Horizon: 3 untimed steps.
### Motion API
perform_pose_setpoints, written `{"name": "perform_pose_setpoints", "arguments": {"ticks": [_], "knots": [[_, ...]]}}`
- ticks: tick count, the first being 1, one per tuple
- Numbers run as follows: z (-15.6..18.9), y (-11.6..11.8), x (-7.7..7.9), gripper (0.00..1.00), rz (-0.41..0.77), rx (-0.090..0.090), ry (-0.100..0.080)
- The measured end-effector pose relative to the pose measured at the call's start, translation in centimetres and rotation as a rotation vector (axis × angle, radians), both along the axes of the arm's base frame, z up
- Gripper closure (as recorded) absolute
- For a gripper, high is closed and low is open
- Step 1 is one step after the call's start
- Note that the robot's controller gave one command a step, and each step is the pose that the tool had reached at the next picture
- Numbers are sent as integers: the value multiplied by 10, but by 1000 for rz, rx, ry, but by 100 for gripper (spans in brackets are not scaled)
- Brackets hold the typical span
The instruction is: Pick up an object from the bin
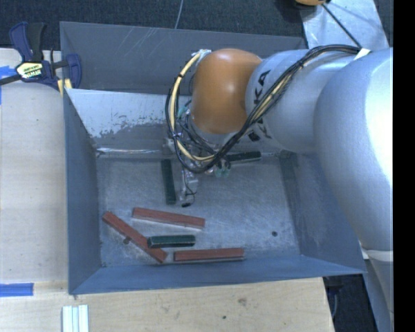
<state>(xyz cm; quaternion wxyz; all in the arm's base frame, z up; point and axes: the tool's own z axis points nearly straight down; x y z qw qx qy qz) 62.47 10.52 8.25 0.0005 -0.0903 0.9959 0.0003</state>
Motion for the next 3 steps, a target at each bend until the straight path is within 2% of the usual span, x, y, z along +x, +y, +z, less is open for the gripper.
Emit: {"name": "perform_pose_setpoints", "arguments": {"ticks": [1,2,3], "knots": [[-12,51,-62,100,199,1,-2],[-12,51,-62,100,199,1,-2],[-5,45,-56,100,370,0,0]]}}
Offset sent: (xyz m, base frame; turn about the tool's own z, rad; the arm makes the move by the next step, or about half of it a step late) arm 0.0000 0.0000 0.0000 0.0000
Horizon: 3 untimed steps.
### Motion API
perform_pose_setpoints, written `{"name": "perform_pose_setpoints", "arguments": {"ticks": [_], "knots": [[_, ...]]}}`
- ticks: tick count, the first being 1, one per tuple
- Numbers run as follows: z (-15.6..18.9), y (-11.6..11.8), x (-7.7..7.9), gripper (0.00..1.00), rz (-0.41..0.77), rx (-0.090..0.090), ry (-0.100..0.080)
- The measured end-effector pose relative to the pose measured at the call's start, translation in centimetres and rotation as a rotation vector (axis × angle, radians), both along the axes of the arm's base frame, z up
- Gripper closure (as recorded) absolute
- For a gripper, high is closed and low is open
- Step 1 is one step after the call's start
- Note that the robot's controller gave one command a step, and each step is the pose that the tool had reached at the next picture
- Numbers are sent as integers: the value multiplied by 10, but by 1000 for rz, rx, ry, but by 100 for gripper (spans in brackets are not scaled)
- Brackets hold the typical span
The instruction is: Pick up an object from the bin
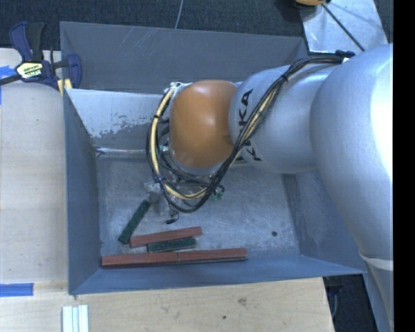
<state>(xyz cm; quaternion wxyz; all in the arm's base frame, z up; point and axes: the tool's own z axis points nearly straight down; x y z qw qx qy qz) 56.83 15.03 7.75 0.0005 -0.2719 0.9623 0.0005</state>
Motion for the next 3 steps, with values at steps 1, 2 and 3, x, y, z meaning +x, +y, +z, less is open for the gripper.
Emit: {"name": "perform_pose_setpoints", "arguments": {"ticks": [1,2,3], "knots": [[120,22,-56,0,-8,3,-8],[116,21,-56,0,-9,1,-3],[78,23,-62,0,78,1,-7]]}}
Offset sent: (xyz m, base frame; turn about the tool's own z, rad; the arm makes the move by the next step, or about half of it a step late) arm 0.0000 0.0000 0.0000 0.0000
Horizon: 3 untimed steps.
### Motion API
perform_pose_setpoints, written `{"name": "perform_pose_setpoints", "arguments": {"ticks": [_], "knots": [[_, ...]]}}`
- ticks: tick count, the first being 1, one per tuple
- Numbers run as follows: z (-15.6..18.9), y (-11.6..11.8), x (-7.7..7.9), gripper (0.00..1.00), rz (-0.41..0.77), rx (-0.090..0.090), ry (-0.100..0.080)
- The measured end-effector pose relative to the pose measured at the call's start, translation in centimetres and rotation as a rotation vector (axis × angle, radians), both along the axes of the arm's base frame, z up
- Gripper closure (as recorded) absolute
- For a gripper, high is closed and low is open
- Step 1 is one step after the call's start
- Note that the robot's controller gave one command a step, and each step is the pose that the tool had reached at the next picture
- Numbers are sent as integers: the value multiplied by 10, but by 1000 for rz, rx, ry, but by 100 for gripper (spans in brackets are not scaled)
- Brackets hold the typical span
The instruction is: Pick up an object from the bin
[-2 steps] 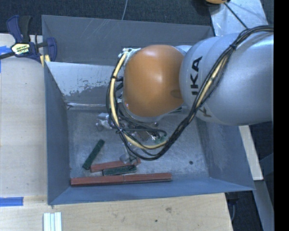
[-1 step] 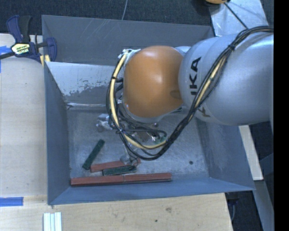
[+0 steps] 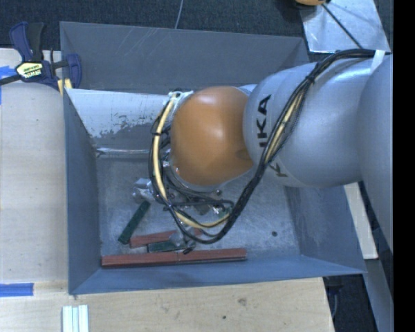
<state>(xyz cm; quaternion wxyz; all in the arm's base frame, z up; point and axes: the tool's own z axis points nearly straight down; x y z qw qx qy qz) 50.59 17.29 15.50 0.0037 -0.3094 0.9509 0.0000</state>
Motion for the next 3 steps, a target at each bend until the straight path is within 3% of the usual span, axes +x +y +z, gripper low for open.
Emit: {"name": "perform_pose_setpoints", "arguments": {"ticks": [1,2,3], "knots": [[-79,16,43,100,260,-1,4],[-79,16,43,100,260,-1,4],[72,59,22,100,253,-1,2]]}}
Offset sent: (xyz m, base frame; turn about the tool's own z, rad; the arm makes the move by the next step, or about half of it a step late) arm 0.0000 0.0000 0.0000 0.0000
